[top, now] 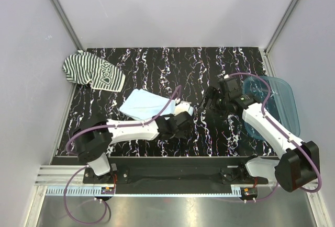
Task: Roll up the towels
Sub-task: Roll the towel
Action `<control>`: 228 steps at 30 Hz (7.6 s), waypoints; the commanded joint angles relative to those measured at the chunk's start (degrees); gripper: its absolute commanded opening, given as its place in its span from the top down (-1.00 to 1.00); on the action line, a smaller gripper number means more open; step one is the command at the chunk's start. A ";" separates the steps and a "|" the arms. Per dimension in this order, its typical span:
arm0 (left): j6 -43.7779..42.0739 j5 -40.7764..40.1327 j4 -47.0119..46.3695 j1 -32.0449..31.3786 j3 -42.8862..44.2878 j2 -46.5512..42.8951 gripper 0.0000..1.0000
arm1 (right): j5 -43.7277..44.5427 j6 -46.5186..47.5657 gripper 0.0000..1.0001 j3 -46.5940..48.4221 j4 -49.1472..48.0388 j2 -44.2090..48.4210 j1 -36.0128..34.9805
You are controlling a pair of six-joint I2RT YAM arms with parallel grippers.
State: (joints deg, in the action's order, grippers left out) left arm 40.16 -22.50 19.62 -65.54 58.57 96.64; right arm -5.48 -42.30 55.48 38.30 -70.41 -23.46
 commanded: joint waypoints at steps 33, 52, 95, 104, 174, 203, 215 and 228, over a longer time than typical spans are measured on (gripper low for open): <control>19.86 18.90 -14.08 15.09 -21.65 -22.46 1.00 | -12.63 -3.49 -0.46 1.11 -21.08 -20.55 -3.87; 24.97 22.06 -11.61 21.68 -27.36 -19.65 1.00 | -20.17 -2.16 0.12 2.62 -35.02 -22.58 -4.31; 19.52 24.24 -11.87 23.53 -27.71 -14.81 0.70 | -30.56 -4.63 0.73 -6.26 -67.13 -46.66 -5.01; 14.52 14.53 -1.44 23.44 -25.79 -26.14 0.06 | -28.72 -3.14 0.74 -6.53 -64.50 -44.46 -5.10; -5.45 -6.59 -0.81 2.17 -13.92 -0.14 0.80 | -26.52 1.96 0.83 1.47 -51.76 -46.22 -5.45; 3.69 22.14 3.15 2.87 -0.03 -0.49 1.00 | 7.76 11.28 -0.57 20.46 2.65 -14.15 1.31; 11.43 48.78 -16.19 17.10 -14.00 -5.06 1.00 | -4.80 5.04 -0.62 4.38 0.99 4.57 1.31; 16.51 58.09 -18.20 27.39 -17.08 -0.84 1.00 | -15.79 -4.19 -0.50 -12.50 -19.56 7.13 -1.75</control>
State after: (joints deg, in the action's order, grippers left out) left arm 53.69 31.51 3.66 -40.14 43.07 94.94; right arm -17.76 -43.33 44.91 28.01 -62.65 -23.38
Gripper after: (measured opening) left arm 0.152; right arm 0.753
